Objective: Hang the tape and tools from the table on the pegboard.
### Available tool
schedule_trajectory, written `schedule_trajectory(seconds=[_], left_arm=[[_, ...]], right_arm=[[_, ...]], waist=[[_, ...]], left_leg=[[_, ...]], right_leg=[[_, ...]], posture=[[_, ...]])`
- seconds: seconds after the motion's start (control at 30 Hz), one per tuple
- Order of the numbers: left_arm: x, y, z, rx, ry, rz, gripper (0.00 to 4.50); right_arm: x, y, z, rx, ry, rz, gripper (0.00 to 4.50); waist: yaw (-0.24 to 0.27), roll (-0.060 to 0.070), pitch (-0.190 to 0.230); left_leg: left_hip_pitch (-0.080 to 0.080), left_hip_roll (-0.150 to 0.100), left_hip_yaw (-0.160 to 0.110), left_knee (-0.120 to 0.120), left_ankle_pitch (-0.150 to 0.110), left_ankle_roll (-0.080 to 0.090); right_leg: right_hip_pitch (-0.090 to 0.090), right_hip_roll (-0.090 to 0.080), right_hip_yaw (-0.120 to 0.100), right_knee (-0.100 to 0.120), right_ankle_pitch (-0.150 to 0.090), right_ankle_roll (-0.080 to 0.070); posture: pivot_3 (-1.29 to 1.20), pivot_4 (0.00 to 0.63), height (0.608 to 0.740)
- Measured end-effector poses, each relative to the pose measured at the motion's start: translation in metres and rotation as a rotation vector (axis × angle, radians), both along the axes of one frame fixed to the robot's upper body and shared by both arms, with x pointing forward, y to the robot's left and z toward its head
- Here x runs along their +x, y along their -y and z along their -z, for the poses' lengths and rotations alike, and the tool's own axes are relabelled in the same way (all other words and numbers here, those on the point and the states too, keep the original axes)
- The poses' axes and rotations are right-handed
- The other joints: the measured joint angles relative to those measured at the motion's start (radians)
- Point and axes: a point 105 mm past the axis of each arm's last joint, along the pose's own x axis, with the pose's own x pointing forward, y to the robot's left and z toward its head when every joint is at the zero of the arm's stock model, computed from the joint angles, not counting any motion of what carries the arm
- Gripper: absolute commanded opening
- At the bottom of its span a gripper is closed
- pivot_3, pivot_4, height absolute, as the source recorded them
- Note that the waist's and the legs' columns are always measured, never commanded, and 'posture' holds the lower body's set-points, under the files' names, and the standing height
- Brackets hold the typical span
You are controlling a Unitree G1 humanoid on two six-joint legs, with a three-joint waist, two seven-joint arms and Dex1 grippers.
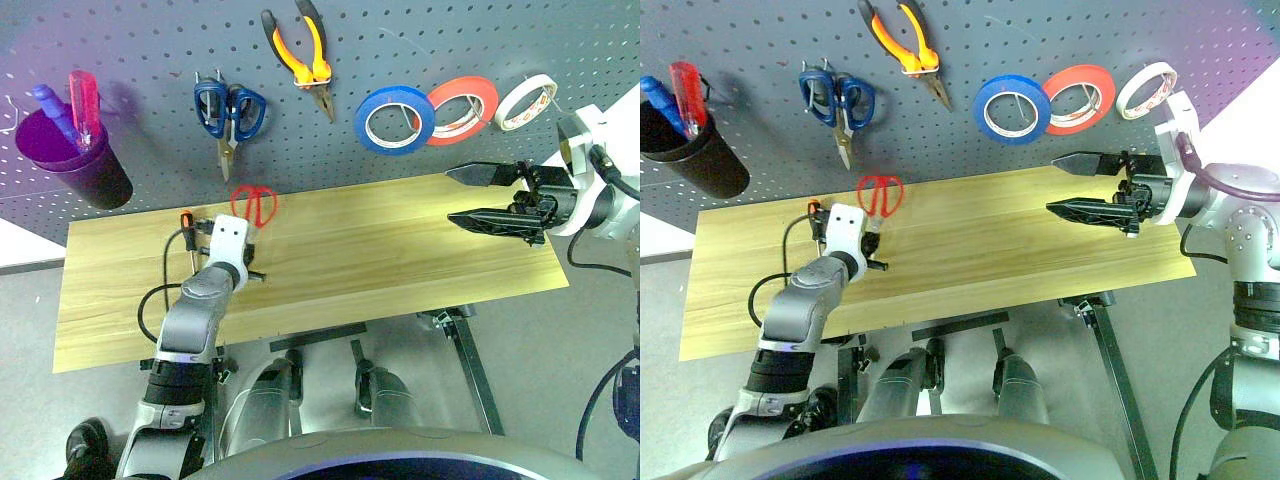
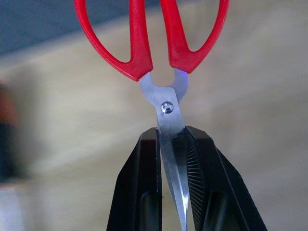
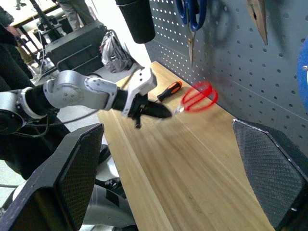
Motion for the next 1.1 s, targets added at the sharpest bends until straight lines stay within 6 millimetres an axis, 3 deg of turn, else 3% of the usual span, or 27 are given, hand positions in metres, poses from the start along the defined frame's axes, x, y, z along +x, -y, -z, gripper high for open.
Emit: schedule_trajectory(seconds=[0.1,0.33,0.67,1.1], left_arm=[[-0.010,0.010,0.001,0.038,0.002,0.071,0.35],[-0.018,0.011,-0.012,0.069,0.068,0.124,0.35],[-0.033,0.032,-0.054,0.080,0.304,0.340,0.35],[-0.054,0.020,-0.105,0.193,0.638,0.405,0.35]], right_arm=[[0.000,0.000,0.000,-0.004,0.003,0.003,4.50],[0.001,0.001,0.001,-0.010,0.008,0.008,4.50],[0.006,0.001,0.006,-0.010,-0.001,0.009,4.50],[0.011,0.003,0.005,-0.008,-0.002,-0.014,4.50]], waist=[[-0.002,0.000,0.000],[0.000,0.000,0.000],[-0.002,0.000,0.000],[-0.001,0.001,0.001]], left_leg=[[0.000,0.000,0.000,0.000,0.000,0.000],[0.000,0.000,0.000,0.001,0.000,-0.001],[0.000,0.000,0.000,0.001,0.001,-0.001],[0.000,-0.001,0.000,0.002,0.000,0.000]], right_leg=[[0.000,0.000,-0.001,0.000,0.000,0.000],[0.000,-0.001,-0.001,0.002,0.000,0.001],[0.000,-0.001,-0.001,0.002,0.000,0.001],[0.001,-0.001,-0.001,0.002,0.000,0.000]], posture=[[-0.13,0.349,0.740],[-0.12,0.351,0.740],[-0.10,0.355,0.740],[-0.08,0.356,0.740]])
